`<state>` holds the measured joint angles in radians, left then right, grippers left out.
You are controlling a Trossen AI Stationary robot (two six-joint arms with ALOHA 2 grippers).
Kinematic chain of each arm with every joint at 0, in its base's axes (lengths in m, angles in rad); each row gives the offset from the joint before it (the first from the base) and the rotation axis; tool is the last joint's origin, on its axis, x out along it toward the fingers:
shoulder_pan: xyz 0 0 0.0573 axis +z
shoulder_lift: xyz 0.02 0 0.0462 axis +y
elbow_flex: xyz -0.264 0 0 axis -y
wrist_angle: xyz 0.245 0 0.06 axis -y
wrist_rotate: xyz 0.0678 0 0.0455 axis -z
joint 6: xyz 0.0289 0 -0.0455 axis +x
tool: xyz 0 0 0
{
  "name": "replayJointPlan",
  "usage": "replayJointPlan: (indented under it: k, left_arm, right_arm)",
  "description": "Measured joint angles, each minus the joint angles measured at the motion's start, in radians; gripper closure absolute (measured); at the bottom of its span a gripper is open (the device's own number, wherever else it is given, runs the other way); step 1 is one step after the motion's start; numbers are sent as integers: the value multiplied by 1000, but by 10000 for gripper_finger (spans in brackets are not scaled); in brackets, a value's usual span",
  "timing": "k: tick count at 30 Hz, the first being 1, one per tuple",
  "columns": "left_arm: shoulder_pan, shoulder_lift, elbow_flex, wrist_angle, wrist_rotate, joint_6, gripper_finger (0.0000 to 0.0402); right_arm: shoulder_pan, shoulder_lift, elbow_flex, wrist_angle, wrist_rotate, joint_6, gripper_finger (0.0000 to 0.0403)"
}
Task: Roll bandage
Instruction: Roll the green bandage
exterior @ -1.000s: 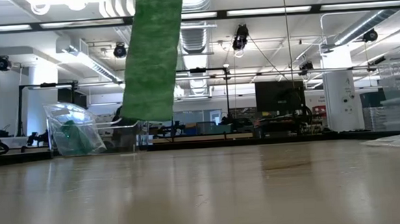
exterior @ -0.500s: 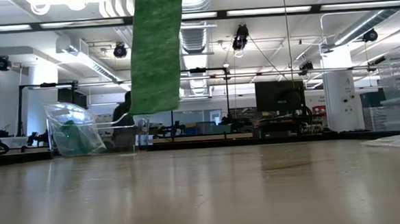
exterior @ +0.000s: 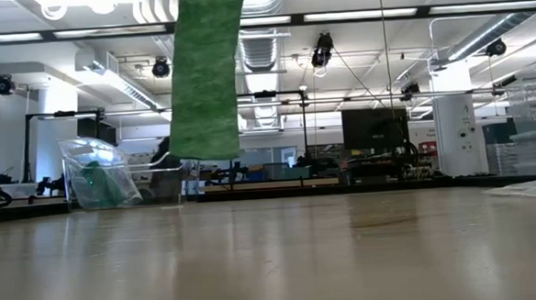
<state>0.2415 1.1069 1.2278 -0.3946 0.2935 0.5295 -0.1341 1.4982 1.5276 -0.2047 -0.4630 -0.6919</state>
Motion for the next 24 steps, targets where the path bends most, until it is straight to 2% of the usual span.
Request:
replayJointPlan:
  k: [6,16,20,24]
  left_arm:
    - [-1,8,0,12,-12,0,376]
    - [-1,-2,-1,9,-32,-41,376]
    - [12,-2,-15,20,-67,-46,377]
    - [48,-2,-39,65,-71,-77,375]
  right_arm:
    - [-1,1,0,-76,-32,24,403]
    - [8,-116,-7,-94,343,24,403]
    - [7,-117,-48,2,430,58,393]
    - [8,-84,-84,130,437,107,352]
